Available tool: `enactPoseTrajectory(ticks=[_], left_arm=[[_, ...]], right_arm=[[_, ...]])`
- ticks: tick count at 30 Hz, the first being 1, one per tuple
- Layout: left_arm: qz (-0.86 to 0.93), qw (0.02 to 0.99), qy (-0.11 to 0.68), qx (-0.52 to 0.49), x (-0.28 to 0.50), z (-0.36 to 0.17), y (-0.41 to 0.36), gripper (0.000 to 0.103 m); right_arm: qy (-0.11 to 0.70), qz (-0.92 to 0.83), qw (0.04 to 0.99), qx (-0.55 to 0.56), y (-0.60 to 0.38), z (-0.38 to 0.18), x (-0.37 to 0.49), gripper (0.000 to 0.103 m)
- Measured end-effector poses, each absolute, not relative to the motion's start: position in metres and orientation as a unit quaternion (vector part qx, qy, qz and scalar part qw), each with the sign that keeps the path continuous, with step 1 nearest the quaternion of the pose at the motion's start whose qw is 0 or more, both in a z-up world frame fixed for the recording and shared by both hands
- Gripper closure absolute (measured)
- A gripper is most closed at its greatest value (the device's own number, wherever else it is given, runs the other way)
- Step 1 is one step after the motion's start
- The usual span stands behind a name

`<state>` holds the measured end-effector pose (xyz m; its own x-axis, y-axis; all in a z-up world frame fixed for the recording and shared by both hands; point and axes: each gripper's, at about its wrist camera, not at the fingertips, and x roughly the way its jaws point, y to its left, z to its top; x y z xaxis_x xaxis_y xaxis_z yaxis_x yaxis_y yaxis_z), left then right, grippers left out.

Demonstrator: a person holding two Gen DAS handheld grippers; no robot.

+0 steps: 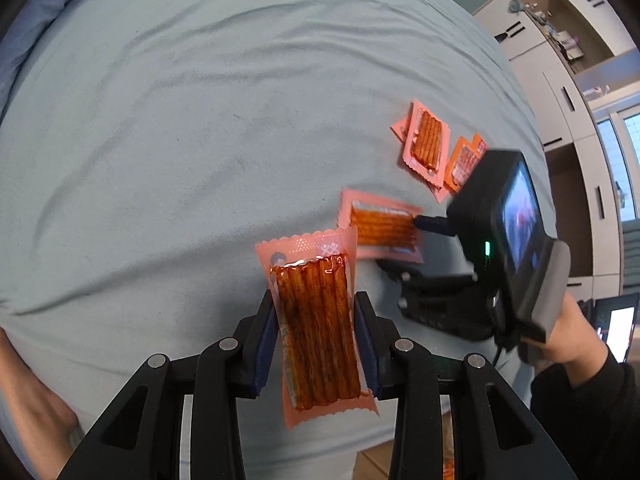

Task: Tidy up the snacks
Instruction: 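Grasp a pink packet with the right gripper while the left gripper holds its packet, then carry both packets over the box and open both grippers to drop them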

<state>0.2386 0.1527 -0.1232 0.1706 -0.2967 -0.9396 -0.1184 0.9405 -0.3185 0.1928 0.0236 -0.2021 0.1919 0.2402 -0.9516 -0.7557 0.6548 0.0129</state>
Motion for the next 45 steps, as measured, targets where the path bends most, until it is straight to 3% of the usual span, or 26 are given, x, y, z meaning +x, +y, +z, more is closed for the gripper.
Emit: enactPoseTrajectory(ticks=[3,5,8,11,19,28,33,38,41,43,45], left_arm=[[-0.063,0.749,0.641,-0.156,0.237,-0.120,0.149,0.067],[-0.068,0.748,0.642,-0.153,0.235,-0.119,0.146,0.067],[-0.072,0.748,0.642,-0.151,0.231,-0.114,0.142,0.067],[-0.073,0.751,0.638,-0.153,0.224,-0.104,0.140,0.067],[-0.086,0.762,0.625,-0.146,0.189,-0.057,0.110,0.067],[-0.150,0.755,0.626,-0.127,0.115,-0.004,0.049,0.064],[-0.176,0.740,0.640,-0.113,0.069,-0.004,0.015,0.064],[-0.156,0.724,0.663,-0.113,0.043,-0.040,-0.003,0.062],[-0.113,0.733,0.660,-0.123,0.039,-0.061,0.001,0.049],[-0.086,0.733,0.662,-0.131,0.033,-0.066,0.005,0.028],[-0.095,0.727,0.667,-0.137,0.032,-0.069,0.005,0.027]], right_arm=[[0.555,0.335,0.734,-0.203,0.023,-0.203,0.201,0.051],[0.556,0.339,0.733,-0.196,0.020,-0.199,0.202,0.073],[0.574,0.334,0.730,-0.163,0.007,-0.192,0.205,0.094],[0.568,0.331,0.739,-0.150,-0.009,-0.183,0.197,0.099],[0.546,0.331,0.757,-0.140,-0.069,-0.130,0.162,0.102],[0.492,0.357,0.786,-0.110,-0.167,-0.014,0.070,0.103],[0.463,0.380,0.795,-0.094,-0.211,0.030,0.004,0.103],[0.436,0.390,0.807,-0.074,-0.250,0.045,-0.050,0.103],[0.433,0.396,0.807,-0.069,-0.261,0.046,-0.065,0.103],[0.430,0.393,0.810,-0.070,-0.266,0.042,-0.074,0.103],[0.434,0.398,0.805,-0.072,-0.268,0.039,-0.080,0.103]])
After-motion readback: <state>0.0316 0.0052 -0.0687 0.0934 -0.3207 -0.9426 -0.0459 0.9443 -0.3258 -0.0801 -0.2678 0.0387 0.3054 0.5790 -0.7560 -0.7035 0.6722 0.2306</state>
